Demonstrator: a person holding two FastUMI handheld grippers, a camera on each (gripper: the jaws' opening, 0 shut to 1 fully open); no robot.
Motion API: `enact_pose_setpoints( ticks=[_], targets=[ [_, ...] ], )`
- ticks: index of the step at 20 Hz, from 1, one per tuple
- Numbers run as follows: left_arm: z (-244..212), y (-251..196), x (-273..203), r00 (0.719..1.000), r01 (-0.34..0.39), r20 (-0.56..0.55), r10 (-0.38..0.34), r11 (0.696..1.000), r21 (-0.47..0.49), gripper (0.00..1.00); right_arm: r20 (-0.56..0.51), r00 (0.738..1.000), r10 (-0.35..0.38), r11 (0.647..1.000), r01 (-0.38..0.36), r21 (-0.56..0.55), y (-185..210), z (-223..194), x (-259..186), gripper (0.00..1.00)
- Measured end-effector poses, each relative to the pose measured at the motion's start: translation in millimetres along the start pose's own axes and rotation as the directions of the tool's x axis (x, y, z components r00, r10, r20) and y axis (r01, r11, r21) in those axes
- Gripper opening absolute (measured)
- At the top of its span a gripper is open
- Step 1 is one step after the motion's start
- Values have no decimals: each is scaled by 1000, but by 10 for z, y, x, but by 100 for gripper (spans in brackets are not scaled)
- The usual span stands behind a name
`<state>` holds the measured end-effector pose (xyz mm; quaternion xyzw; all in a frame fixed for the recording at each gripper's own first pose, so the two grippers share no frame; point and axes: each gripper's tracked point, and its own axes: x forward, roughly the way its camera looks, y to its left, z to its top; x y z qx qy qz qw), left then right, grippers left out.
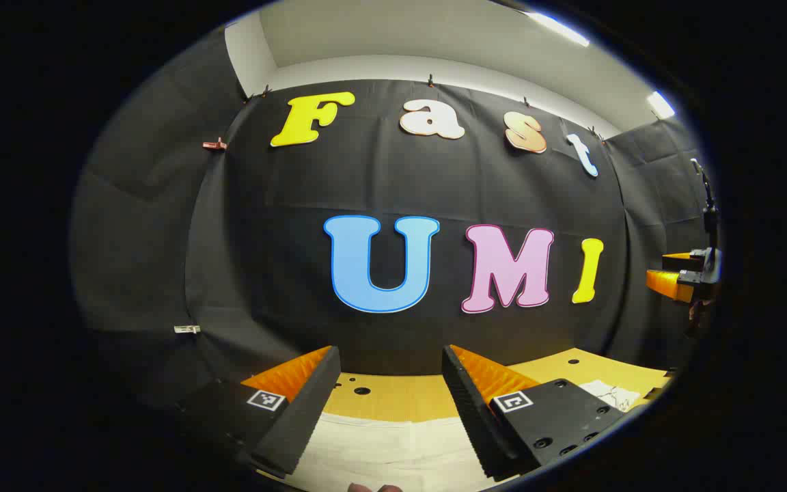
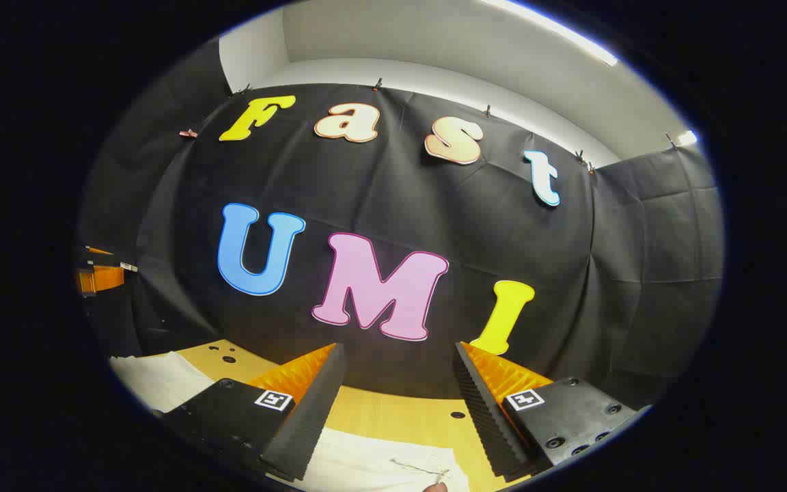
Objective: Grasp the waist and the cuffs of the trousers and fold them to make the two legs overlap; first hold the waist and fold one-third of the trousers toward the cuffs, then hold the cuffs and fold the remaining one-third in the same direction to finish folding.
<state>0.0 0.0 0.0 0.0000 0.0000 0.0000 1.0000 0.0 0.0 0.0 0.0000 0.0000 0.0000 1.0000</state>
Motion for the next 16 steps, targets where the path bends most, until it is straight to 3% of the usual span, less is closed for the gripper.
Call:
enact_pose_setpoints(
  ticks=[4,10,14,16],
  targets=[
    [17,39,14,1000,3,7,-3,999,43,95,3,1000,2,999,-1,-42,-19,12,-27,97],
    [-48,142,28,1000,5,6,-7,982,189,94,-4,1000,-10,993,10,-116,-107,-26,-43,97],
    [-115,278,4,1000,-13,-3,14,956,294,96,-22,999,-31,989,27,-148,-230,-111,-91,97],
    [-180,314,-32,1000,-6,1,7,914,405,96,-30,999,-44,982,38,-185,-304,-162,-132,97]
  ],
)
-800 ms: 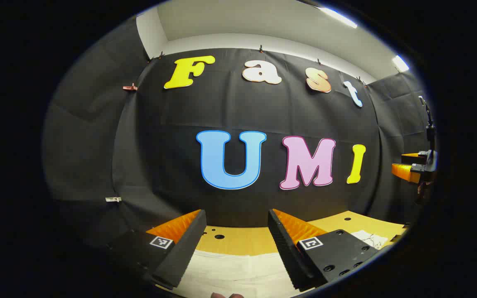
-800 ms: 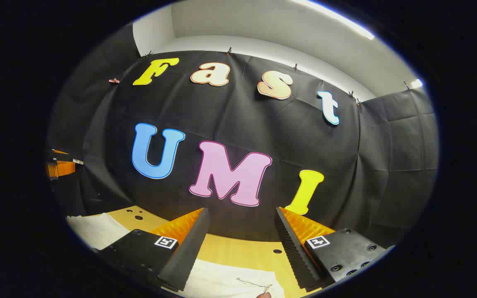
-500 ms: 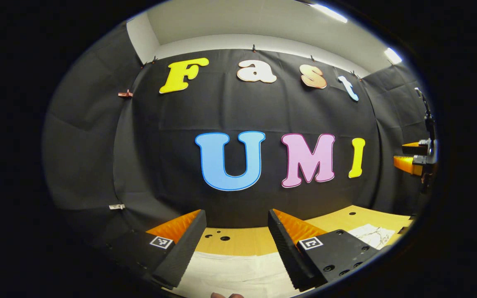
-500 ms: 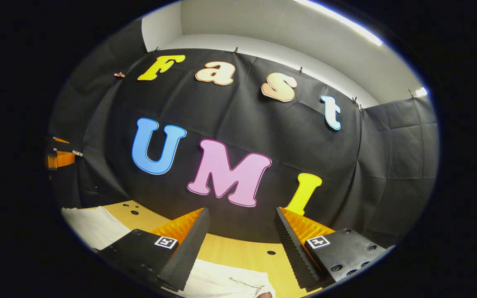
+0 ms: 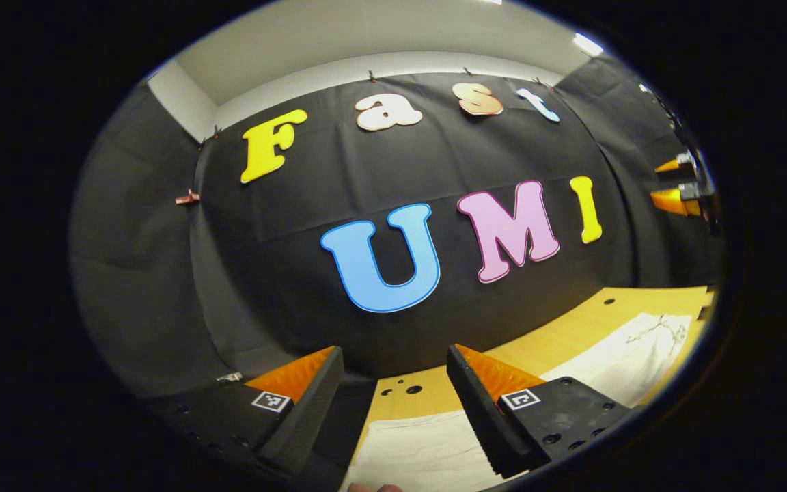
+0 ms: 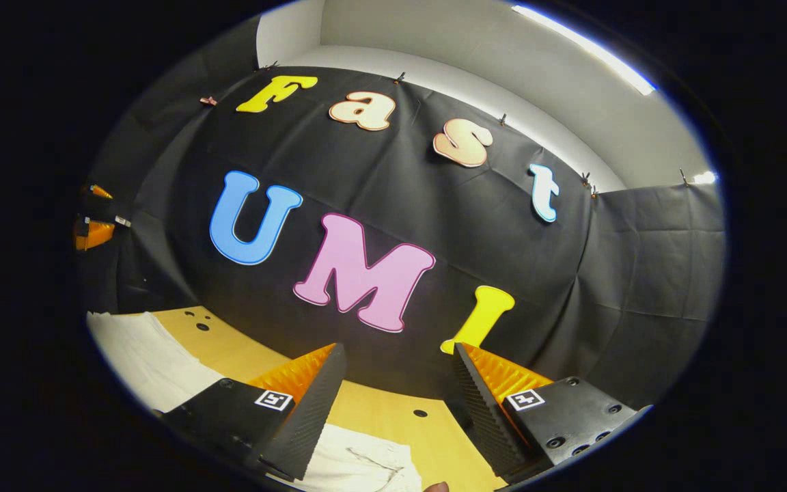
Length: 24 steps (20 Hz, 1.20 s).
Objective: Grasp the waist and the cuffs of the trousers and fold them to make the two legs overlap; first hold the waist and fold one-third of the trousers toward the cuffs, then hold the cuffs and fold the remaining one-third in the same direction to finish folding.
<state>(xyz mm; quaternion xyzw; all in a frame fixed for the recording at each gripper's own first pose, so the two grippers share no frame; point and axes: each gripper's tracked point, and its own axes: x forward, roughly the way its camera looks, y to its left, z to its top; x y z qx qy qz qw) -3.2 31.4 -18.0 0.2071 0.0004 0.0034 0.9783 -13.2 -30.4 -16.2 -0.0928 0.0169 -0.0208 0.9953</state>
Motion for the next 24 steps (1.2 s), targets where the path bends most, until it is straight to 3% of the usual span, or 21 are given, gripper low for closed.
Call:
enact_pose_setpoints(
  ticks=[3,6,9,11,16,24],
  targets=[
    [-167,-10,-45,1000,24,5,-26,968,248,96,-11,1000,2,988,-3,-152,-129,-169,-62,97],
    [-583,-21,-99,996,82,-53,-66,908,411,96,-51,998,42,936,-57,-347,-196,-531,-215,97],
    [-1112,-56,-205,984,172,-137,-117,836,522,95,-118,987,105,836,-152,-527,-214,-985,-433,96],
    [-1510,-144,-312,963,261,-209,-171,783,565,95,-190,970,153,778,-237,-581,-157,-1369,-590,97],
    [-2582,-325,-725,851,516,-431,-299,625,585,95,-378,893,245,634,-442,-634,-8,-2274,-1066,96],
    [-3569,-367,-1048,687,719,-649,-326,431,545,95,-576,774,262,510,-618,-598,16,-3273,-1479,95]
  ],
)
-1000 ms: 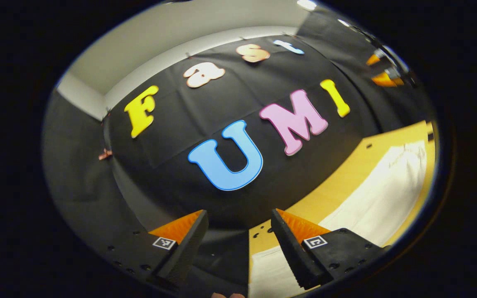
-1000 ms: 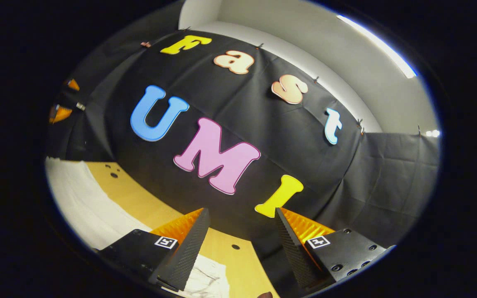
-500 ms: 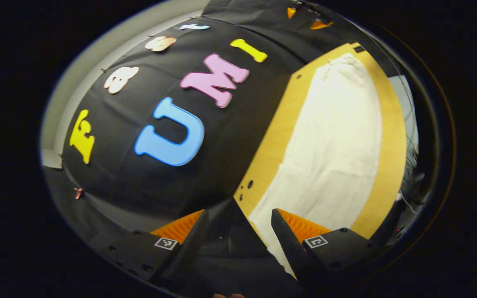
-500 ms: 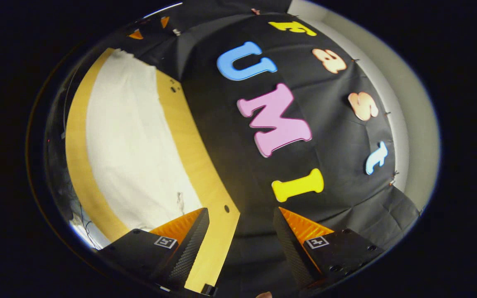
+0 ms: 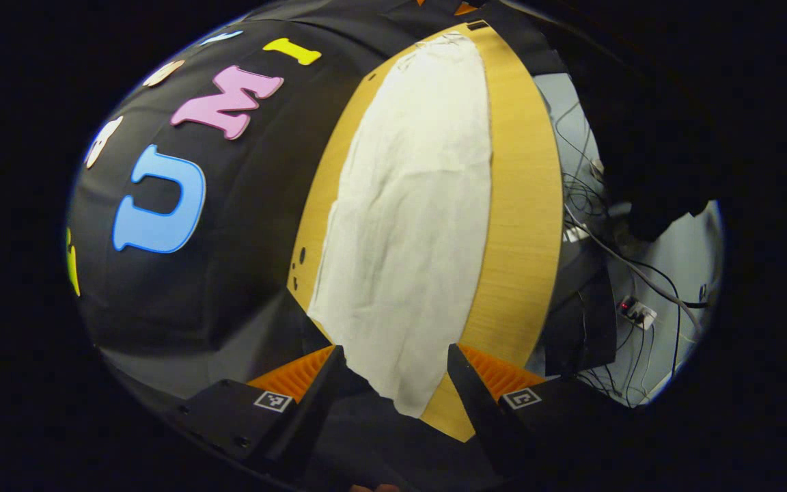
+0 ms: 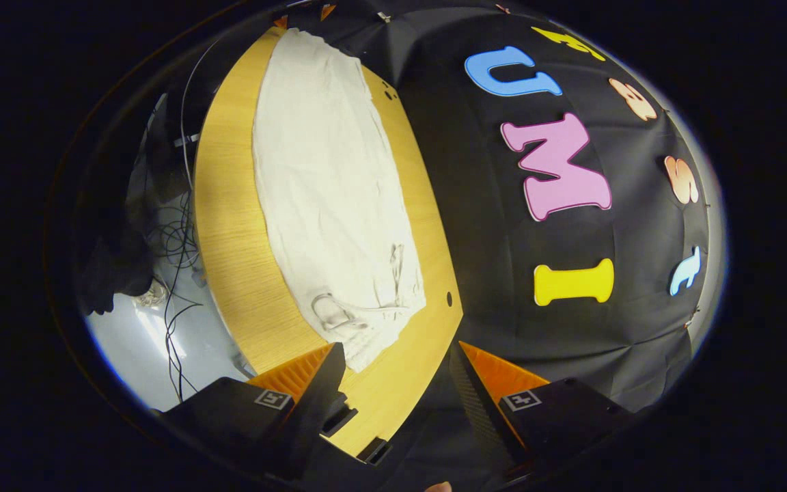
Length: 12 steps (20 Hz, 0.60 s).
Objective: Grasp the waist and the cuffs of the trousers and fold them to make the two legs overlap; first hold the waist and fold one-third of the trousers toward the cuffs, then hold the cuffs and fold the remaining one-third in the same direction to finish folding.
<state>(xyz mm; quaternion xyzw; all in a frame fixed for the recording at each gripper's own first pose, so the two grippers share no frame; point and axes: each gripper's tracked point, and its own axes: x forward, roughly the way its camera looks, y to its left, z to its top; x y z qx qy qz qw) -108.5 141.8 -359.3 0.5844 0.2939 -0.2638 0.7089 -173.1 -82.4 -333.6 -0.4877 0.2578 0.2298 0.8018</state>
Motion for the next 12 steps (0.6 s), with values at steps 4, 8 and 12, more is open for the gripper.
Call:
enact_pose_setpoints(
  ticks=[4,8,12],
  targets=[
    [-208,-107,220,996,55,-72,-50,997,58,95,-30,998,61,998,-61,-22,246,-122,151,96],
    [-254,-11,439,992,49,-123,-35,992,114,90,-53,992,114,993,-116,-21,474,-204,307,96],
    [-203,128,669,986,86,-154,-72,993,84,87,-42,983,176,984,-178,-23,646,-232,509,96]
  ],
)
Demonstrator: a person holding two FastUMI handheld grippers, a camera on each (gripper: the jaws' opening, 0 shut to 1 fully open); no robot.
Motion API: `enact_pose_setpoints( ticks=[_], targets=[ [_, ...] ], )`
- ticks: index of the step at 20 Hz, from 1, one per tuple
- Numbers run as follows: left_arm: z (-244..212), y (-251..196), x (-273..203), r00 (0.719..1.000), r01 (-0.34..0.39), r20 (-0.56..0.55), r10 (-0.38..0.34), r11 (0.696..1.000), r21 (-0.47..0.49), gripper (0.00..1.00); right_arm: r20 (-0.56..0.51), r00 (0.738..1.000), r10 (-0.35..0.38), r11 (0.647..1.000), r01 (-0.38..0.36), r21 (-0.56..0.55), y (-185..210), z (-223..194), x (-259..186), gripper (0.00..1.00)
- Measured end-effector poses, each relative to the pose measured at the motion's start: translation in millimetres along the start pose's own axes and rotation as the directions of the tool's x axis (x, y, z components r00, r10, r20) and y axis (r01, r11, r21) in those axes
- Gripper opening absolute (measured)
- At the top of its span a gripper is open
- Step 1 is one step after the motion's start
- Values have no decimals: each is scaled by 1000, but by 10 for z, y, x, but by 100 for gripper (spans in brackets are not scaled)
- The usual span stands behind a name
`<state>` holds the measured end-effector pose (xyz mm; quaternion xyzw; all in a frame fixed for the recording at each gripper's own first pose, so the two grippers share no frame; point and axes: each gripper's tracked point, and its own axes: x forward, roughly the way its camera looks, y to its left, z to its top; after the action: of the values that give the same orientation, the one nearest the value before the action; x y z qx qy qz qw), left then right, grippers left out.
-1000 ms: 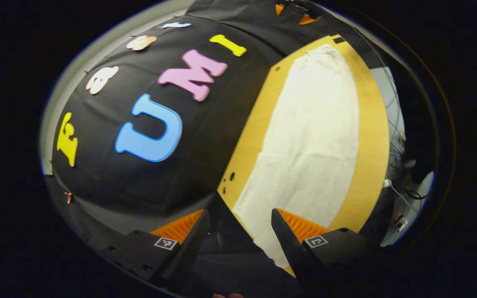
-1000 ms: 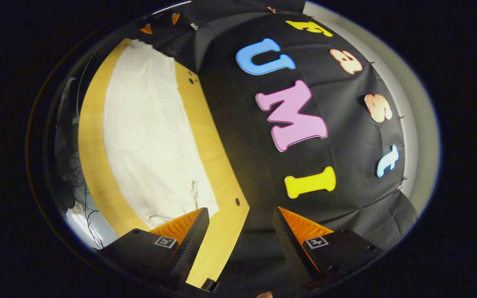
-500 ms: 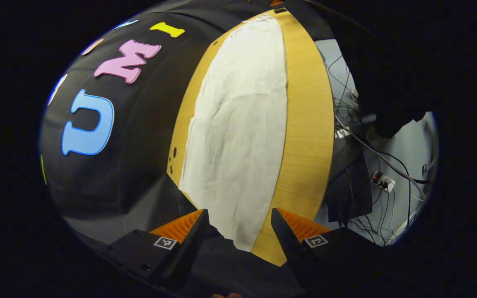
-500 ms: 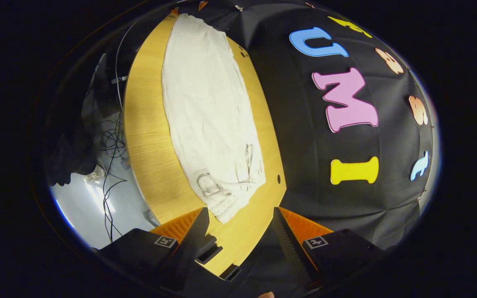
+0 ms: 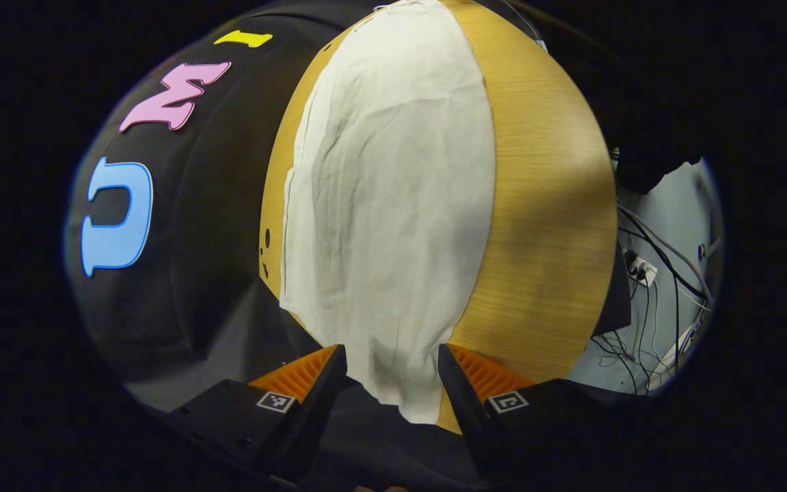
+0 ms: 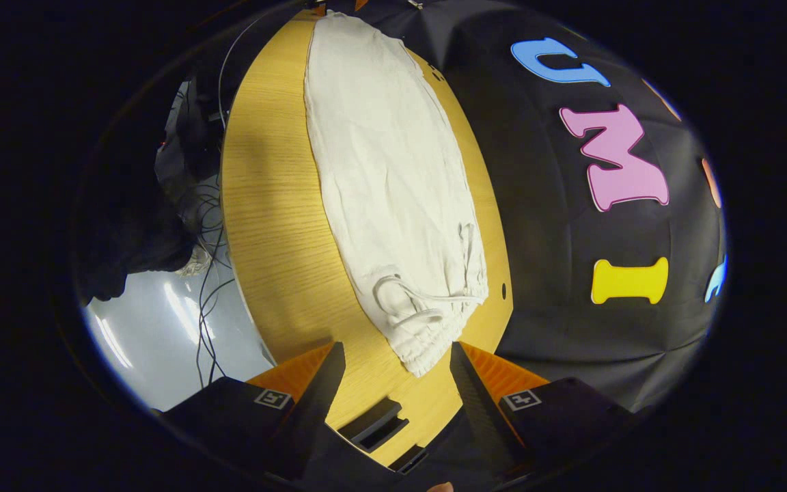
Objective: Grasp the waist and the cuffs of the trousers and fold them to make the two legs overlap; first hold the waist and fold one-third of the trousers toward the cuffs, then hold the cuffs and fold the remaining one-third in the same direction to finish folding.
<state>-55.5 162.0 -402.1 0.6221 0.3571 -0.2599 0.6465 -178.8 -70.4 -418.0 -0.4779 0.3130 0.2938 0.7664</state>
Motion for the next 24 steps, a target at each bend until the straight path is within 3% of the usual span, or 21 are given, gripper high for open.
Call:
enact_pose_setpoints(
  ticks=[4,6,9,11,12,13,15,19,21,24],
  targets=[
    [61,66,154,999,40,-26,-40,999,2,78,32,999,-8,999,9,-36,-117,30,237,92],
    [65,73,213,997,59,-49,-59,998,-5,64,45,999,-11,999,13,-53,-217,30,374,92],
    [57,27,262,992,100,-79,-103,994,-49,34,54,998,-11,996,16,-91,-331,21,557,90],
    [18,10,277,985,132,-103,-141,987,-95,19,53,998,17,994,-11,-113,-318,6,694,83],
    [23,18,277,983,142,-102,-153,984,-112,14,46,998,33,993,-27,-118,-290,-2,741,68],
    [31,13,287,981,150,-105,-163,981,-122,12,29,997,72,991,-68,-115,-212,-34,789,58],
    [37,33,288,980,152,-110,-166,980,-129,8,6,993,119,989,-118,-88,-166,-36,788,13],
    [58,59,299,977,150,-129,-169,979,-139,6,-5,985,173,985,-173,12,-248,-39,762,7],
    [145,178,268,985,123,-92,-144,972,-201,5,25,996,90,996,-90,-1,-477,52,700,5],
    [162,481,211,994,67,-58,-90,946,-317,5,47,999,-9,997,5,81,-802,122,580,5]
  ],
)
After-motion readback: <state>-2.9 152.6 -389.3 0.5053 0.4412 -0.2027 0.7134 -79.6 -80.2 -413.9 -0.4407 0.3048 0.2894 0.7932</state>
